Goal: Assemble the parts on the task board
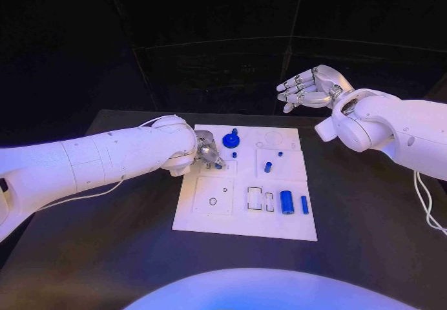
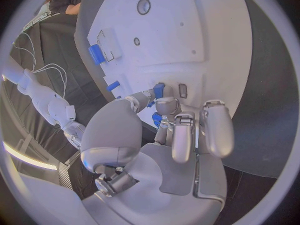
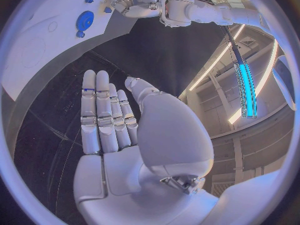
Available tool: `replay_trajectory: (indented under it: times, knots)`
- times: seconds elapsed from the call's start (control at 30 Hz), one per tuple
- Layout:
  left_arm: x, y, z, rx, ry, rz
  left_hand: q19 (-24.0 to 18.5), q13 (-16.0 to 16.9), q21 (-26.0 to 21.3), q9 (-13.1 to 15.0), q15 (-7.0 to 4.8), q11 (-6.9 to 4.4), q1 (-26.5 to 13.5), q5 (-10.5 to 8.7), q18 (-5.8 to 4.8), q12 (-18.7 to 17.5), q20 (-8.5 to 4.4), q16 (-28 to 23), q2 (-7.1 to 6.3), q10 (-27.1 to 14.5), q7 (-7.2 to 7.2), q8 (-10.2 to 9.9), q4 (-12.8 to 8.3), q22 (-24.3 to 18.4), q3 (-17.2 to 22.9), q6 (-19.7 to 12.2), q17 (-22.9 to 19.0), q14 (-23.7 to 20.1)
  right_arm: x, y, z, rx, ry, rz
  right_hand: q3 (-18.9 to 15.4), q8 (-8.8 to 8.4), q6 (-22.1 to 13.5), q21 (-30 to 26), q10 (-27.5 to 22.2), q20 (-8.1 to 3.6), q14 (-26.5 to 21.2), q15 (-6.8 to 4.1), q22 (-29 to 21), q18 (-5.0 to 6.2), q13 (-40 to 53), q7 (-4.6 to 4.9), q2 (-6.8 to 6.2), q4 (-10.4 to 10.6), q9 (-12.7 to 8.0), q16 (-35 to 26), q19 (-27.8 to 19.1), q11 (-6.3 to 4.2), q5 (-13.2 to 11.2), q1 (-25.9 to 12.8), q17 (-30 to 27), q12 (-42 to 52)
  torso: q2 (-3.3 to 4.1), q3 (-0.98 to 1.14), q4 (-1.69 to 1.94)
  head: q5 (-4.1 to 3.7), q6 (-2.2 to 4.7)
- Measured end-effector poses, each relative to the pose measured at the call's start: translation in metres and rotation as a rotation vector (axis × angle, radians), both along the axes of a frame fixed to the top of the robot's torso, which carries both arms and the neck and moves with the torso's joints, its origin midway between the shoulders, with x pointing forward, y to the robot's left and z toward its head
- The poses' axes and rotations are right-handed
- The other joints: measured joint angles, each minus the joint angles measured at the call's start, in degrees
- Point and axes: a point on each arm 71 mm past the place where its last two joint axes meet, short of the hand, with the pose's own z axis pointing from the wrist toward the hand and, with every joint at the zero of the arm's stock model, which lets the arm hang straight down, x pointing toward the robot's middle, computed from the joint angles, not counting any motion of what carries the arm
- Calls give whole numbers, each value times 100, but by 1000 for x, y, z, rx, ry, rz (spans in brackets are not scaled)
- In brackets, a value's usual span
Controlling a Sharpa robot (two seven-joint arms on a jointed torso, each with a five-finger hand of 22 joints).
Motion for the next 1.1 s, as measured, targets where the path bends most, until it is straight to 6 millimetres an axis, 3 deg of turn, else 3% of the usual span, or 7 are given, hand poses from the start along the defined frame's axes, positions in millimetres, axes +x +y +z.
replay_trajectory:
  times: [0.33,0.7,0.8,0.87,0.93,1.0,1.1]
  knots:
    - [7,-6,-1,29,23,-13,0,-12,0,-12,0,1,-58,-5,0,0,0,0,31,2,-6,61,-5,6,6,9,0,0,0,2,0,0,1,4,0,0,0,0,0,0,0,0,1,0,0,0,0,0,0,0,0,0,0,0,0,0,2,-1,-1,-7,-8]
    - [10,-10,0,53,54,-30,0,5,0,-52,-14,9,-177,-6,1,47,0,0,150,11,-24,61,8,31,22,30,0,-14,1,3,0,0,2,7,0,0,0,0,0,0,0,0,-4,0,0,0,0,0,0,0,0,0,0,0,1,0,1,-1,1,-10,-22]
    - [10,-9,0,57,60,-31,0,64,0,-81,-21,-29,-312,-6,0,85,0,0,119,48,-74,60,-79,47,-53,81,0,-21,1,3,0,0,2,7,0,0,0,-25,0,0,0,0,-9,0,0,0,0,0,0,0,0,0,0,0,-8,0,-1,-2,3,-15,-22]
    - [10,-9,-1,58,62,-31,0,84,0,-110,-41,-44,-479,-13,0,112,0,0,63,63,-102,60,-287,60,-60,119,0,-1,1,3,0,0,2,7,0,0,0,-25,0,0,0,0,-9,0,0,0,0,0,0,0,0,0,0,0,-9,0,-3,-3,5,-18,-21]
    - [10,-7,-1,61,64,-29,15,109,28,-138,-41,-62,-691,-132,1,133,-15,0,-30,106,-130,60,-149,77,-437,211,0,-1,1,3,0,0,3,8,0,0,0,-25,0,0,0,0,-9,0,0,0,0,0,0,0,0,0,0,0,-8,0,-3,-3,8,-20,-19]
    - [9,-5,-3,65,68,-23,9,125,31,-163,-41,-54,-858,-552,0,137,-31,0,-132,114,-122,67,55,94,-914,240,0,-1,1,3,0,0,3,8,0,0,0,-25,0,0,0,0,-9,0,0,0,0,0,0,0,0,0,0,0,-8,0,-3,-4,8,-20,-15]
    - [10,-1,-4,67,67,-14,-1,144,31,-214,-41,-53,-972,-734,0,156,-40,0,-247,114,-115,36,233,116,-1374,248,0,-1,1,3,0,0,3,7,0,0,0,-25,0,0,0,0,-9,0,0,0,0,0,0,-1,0,0,0,0,-8,0,-4,-7,9,-25,-14]
